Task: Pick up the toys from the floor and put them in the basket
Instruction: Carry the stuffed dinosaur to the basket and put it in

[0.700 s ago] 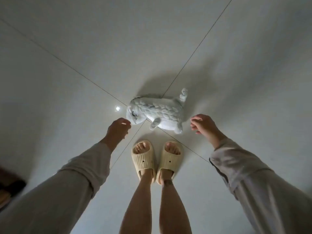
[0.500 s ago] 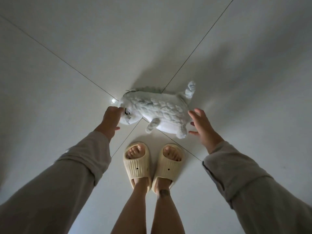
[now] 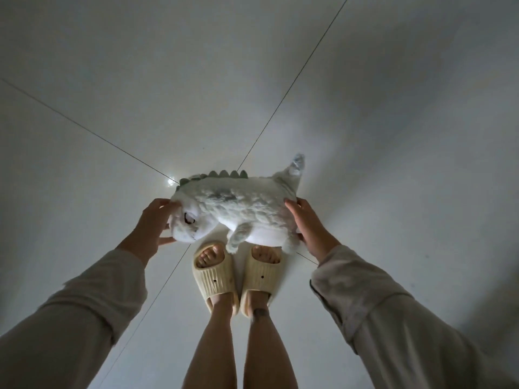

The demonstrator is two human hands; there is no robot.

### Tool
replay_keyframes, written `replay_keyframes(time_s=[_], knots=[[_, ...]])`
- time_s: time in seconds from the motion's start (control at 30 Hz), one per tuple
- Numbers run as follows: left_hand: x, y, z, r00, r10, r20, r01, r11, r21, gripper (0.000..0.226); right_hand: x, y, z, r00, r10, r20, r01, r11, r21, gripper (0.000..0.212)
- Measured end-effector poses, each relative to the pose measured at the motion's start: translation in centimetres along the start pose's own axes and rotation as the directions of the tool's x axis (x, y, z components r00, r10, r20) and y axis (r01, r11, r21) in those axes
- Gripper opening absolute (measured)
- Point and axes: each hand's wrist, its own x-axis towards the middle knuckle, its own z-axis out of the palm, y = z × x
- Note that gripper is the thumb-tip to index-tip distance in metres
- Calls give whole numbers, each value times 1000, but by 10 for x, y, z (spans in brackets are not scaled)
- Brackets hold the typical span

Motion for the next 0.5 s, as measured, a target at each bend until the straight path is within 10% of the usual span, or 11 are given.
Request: replay_keyframes(time_s=[0.5], knots=[[-394,14,-52,983,160,90,-144,976,-166,12,-389,-28,-125,997,-26,-70,33,994,108,16]])
